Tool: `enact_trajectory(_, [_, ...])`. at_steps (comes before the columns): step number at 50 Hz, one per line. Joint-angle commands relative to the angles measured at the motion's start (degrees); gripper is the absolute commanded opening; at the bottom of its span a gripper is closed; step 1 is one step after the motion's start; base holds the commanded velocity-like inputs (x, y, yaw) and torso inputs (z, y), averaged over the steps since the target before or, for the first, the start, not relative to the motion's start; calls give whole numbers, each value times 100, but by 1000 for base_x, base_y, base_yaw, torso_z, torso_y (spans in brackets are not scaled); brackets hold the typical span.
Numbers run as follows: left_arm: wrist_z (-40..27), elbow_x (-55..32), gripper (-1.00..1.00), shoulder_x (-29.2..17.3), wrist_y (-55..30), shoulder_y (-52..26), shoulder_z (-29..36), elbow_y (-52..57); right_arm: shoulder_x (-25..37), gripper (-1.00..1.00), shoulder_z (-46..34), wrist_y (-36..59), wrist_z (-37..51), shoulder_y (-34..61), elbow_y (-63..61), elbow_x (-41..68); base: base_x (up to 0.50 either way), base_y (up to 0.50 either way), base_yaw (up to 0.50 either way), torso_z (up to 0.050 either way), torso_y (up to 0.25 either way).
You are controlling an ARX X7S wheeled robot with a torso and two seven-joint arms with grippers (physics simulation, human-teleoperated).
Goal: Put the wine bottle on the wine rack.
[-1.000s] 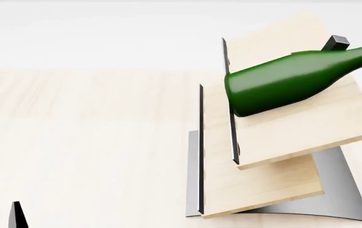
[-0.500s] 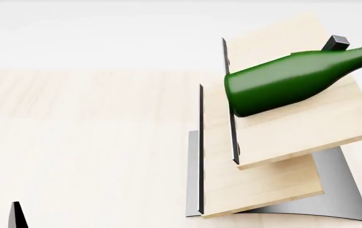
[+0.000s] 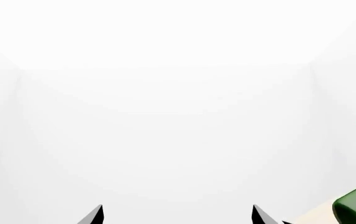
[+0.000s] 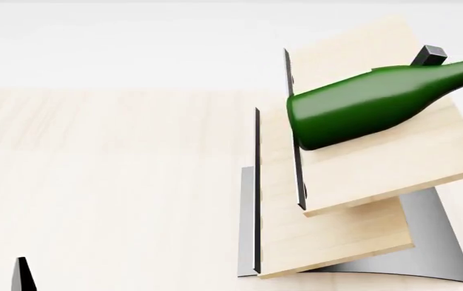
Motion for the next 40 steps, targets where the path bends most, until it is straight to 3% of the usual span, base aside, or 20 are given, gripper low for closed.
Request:
enact_trajectory(1, [-10,-2,100,-10,-14,-4,13,10,-39,100,-167,67,-72,-108,3,-83,0,0,0,0,0])
enact_trajectory(40, [-55,7,100,-43,-13,-17,50,8,60,100,-30,-23,118,-287,-404,-51,0,0,0,0,0])
